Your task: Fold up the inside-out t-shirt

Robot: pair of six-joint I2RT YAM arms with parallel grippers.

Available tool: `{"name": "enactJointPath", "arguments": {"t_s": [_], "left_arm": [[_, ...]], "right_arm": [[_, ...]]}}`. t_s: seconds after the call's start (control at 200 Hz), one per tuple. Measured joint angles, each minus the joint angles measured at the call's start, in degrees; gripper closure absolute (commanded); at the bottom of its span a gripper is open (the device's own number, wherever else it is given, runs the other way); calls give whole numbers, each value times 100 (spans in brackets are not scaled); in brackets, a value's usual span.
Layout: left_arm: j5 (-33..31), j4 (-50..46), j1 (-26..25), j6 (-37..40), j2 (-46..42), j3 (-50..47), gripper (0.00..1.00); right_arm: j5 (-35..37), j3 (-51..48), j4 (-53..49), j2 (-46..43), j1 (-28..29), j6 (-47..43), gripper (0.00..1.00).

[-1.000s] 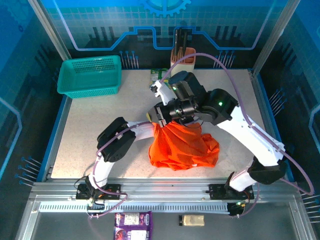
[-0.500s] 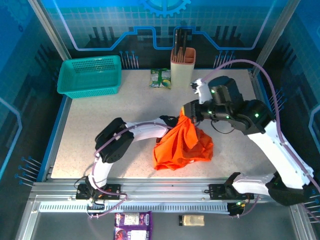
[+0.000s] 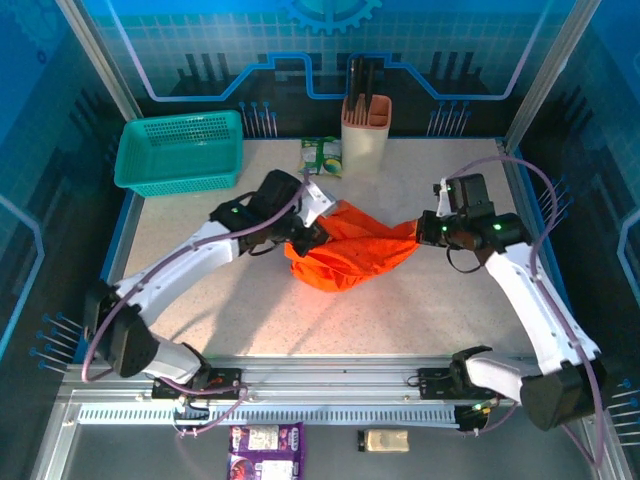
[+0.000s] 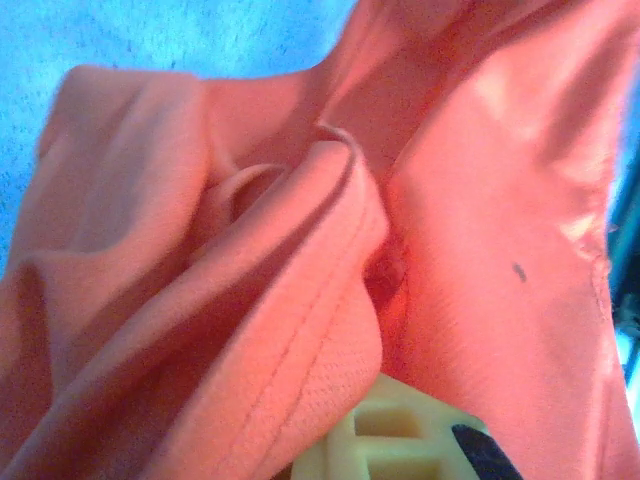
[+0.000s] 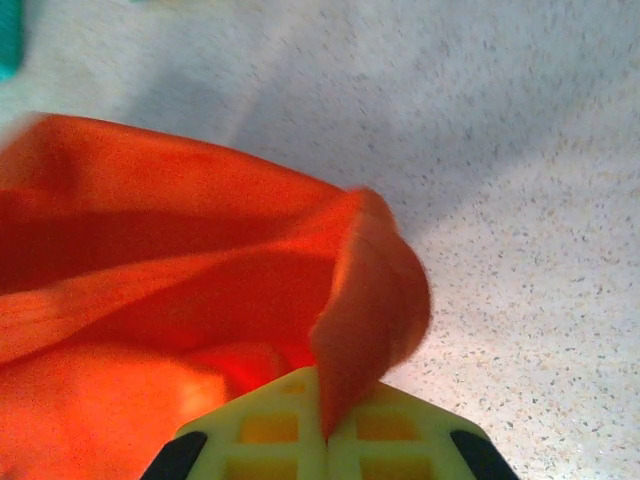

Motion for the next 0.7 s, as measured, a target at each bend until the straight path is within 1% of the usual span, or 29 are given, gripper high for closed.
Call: {"name": "enactJointPath", "arguments": {"t_s": [0.22, 0.34, 0.425, 0.465, 0.535, 0.59, 0.645, 0.7], "left_arm": [[627, 258, 295, -605, -684, -133, 100], [929, 706, 433, -1147, -920, -256, 100], [1169, 1233, 614, -1679, -1038, -426, 100], [1270, 1495, 693, -1930, -1060, -518, 100], [1432, 1923, 796, -2389, -1056, -678, 100], [1547, 2138, 824, -2677, -1029, -739, 100], [1683, 2380, 826, -2957, -977, -761, 100], [1832, 2623, 826, -3246, -896, -763, 100]], "right_arm": [[-326, -789, 940, 859, -72, 4, 100], [-374, -1110, 1268, 1279, -70, 4, 100], [-431, -1279, 1436, 1550, -63, 4, 100], [-448, -1333, 1464, 1648, -52, 4, 92], [-442, -1351, 1449, 1749, 24, 0, 70], [-391, -1349, 1416, 1687, 173, 20, 57], [-284, -1349, 1351, 1443, 424, 2, 49], [-249, -1331, 1316, 997, 706, -50, 44]]}}
